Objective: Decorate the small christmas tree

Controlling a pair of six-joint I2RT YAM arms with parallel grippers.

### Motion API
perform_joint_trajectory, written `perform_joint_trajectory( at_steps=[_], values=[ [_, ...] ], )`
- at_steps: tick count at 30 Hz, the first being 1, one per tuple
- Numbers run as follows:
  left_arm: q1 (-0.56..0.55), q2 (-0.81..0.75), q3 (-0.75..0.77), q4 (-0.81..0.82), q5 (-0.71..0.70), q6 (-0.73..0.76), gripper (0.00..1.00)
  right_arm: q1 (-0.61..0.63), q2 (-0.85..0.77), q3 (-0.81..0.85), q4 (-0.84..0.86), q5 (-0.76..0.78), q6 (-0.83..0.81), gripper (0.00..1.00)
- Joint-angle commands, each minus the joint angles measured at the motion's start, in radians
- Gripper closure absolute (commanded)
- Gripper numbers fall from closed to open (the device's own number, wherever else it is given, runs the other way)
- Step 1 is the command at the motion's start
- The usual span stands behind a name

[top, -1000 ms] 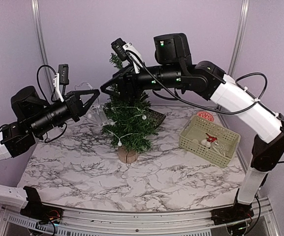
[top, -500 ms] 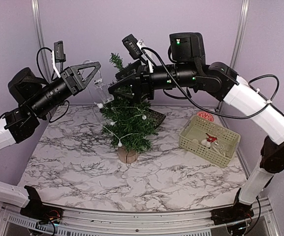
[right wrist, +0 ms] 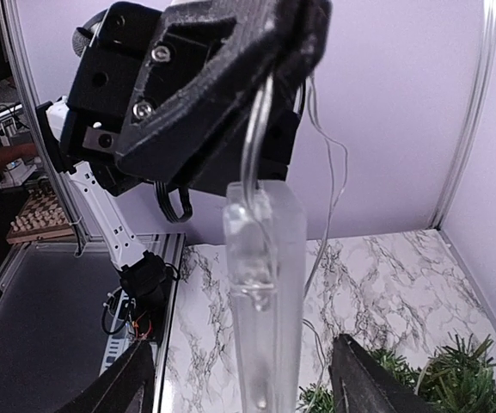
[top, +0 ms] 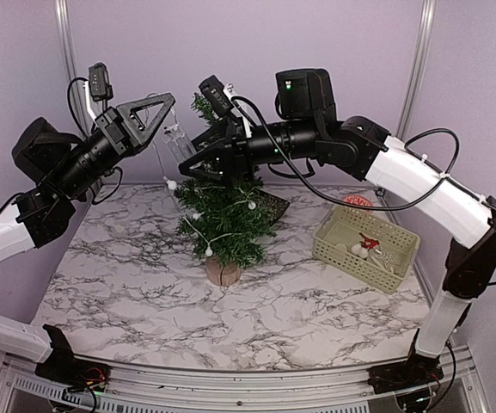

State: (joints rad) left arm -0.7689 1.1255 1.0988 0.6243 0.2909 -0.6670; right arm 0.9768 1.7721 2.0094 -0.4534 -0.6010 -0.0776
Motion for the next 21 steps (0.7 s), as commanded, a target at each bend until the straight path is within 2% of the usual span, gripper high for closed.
perform_joint_trajectory(
  at_steps=[1,3,7,11,13,19,20,21],
  values=[
    [0.010,0.004,0.019,0.102,0.004,-0.024,1.00,-0.004,0.015,0.018,0.066,0.010,0.023,0.36],
    [0.012,0.009,0.018,0.114,0.000,-0.029,1.00,-0.004,0.013,0.010,0.099,0.027,0.033,0.46],
    [0.021,0.010,0.011,0.128,-0.031,-0.032,1.00,-0.007,-0.011,-0.005,0.141,0.091,0.032,0.76],
    [0.046,0.004,-0.004,0.130,-0.132,-0.019,1.00,-0.025,-0.038,0.006,0.165,0.173,0.031,0.95],
    [0.060,0.014,-0.003,0.132,-0.187,-0.011,1.00,-0.042,-0.040,0.023,0.178,0.212,0.036,1.00],
    [0.094,0.115,0.069,0.185,-0.227,-0.018,1.00,-0.076,-0.006,0.092,0.192,0.267,0.022,1.00],
    [0.096,0.133,0.085,0.196,-0.225,-0.019,0.94,-0.078,0.001,0.107,0.187,0.275,0.015,1.00],
    [0.100,0.148,0.098,0.203,-0.226,-0.019,0.81,-0.081,0.012,0.126,0.180,0.286,0.010,1.00]
  ],
)
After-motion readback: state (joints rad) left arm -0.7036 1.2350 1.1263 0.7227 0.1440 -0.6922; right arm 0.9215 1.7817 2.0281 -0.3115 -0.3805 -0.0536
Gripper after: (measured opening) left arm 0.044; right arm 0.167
